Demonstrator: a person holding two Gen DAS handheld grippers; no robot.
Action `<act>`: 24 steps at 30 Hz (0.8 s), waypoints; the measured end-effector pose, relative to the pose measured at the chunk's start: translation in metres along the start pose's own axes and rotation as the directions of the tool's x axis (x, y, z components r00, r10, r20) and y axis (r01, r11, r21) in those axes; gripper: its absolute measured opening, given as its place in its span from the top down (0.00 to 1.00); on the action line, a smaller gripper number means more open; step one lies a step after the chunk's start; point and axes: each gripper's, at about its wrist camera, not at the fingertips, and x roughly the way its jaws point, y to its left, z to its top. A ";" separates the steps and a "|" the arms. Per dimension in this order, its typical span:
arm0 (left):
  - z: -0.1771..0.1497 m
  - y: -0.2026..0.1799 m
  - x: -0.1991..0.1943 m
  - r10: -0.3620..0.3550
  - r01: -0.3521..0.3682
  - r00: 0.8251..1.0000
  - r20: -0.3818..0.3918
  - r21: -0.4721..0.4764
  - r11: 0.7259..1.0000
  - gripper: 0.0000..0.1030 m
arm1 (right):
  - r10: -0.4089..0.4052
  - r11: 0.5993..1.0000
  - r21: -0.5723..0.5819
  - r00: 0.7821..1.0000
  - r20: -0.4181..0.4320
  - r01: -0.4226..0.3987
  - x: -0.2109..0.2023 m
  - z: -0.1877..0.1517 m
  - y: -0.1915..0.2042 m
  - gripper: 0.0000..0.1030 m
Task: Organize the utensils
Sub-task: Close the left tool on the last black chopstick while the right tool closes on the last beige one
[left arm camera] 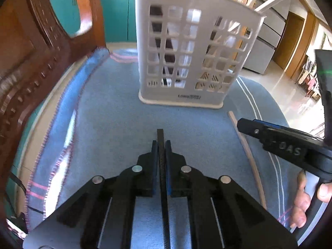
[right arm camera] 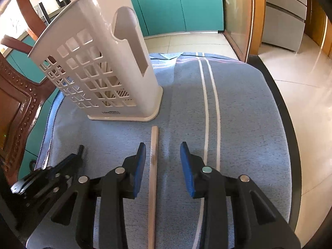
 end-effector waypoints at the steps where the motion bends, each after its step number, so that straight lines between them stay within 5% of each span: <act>1: 0.000 0.001 -0.003 0.013 -0.013 1.000 0.008 0.008 1.000 0.93 | -0.003 1.000 -0.002 1.000 0.000 0.003 0.001 0.000 0.001 0.67; 24: 0.002 0.003 -0.007 0.085 -0.085 0.996 -0.024 0.001 0.996 0.92 | -0.032 0.999 -0.027 0.999 -0.008 0.032 0.010 -0.002 0.009 0.62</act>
